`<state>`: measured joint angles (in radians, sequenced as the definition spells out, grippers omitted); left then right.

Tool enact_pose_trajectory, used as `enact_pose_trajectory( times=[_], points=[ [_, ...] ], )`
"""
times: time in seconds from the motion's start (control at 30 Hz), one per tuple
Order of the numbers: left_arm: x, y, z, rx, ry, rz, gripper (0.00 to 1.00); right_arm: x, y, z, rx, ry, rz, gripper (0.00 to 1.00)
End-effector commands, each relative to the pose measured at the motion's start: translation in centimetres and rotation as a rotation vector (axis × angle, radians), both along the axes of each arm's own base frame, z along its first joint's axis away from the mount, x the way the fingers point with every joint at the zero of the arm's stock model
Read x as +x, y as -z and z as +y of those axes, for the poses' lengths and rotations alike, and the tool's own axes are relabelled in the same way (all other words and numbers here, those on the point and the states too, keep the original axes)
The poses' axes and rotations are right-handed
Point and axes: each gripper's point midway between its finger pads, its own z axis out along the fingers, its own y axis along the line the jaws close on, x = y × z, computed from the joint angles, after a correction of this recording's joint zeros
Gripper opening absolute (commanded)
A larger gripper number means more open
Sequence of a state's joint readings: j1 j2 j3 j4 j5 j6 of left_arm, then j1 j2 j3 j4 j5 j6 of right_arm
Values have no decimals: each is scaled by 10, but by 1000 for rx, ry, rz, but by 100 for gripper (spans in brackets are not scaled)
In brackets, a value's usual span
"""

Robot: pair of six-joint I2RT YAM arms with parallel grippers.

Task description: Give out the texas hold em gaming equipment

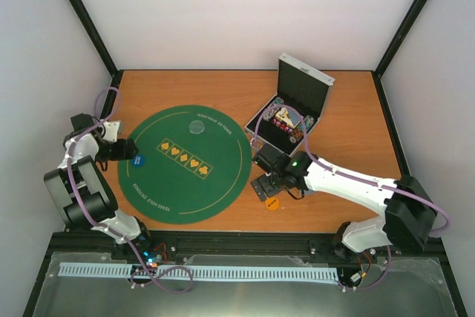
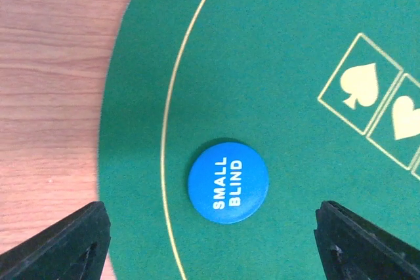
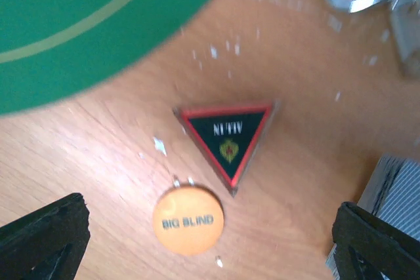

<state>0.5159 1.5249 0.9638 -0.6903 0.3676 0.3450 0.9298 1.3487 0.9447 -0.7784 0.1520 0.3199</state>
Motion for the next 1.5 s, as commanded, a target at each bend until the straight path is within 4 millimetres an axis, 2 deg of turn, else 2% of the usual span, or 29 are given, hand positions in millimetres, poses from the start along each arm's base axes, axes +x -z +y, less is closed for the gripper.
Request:
enact_pose_trajectory(
  times=[0.0,0.1,0.23,0.47,0.63,0.83,1.37,1.47],
  points=[
    [-2,4,11,86,9,27,87,-22,30,-15,-47,67,117,100],
    [-1,5,9,76,23,30,89,-26,42,-15,-39,80,139,100],
    [-3,11,-4,69,59,40,100,-35,67,-16,-53,94,195,100],
    [-2,11,-16,54,81,28,100,-36,74,-12,-101,99,173,100],
    [-1,9,-15,60,85,23,100,-45,84,-19,-113,110,205,93],
    [0,11,-16,48,84,23,100,-47,91,-15,-108,108,225,75],
    [1,16,-16,46,94,20,100,-71,111,-22,-189,117,293,64],
    [0,17,-16,52,95,22,100,-74,112,-22,-188,112,305,57]
  ],
)
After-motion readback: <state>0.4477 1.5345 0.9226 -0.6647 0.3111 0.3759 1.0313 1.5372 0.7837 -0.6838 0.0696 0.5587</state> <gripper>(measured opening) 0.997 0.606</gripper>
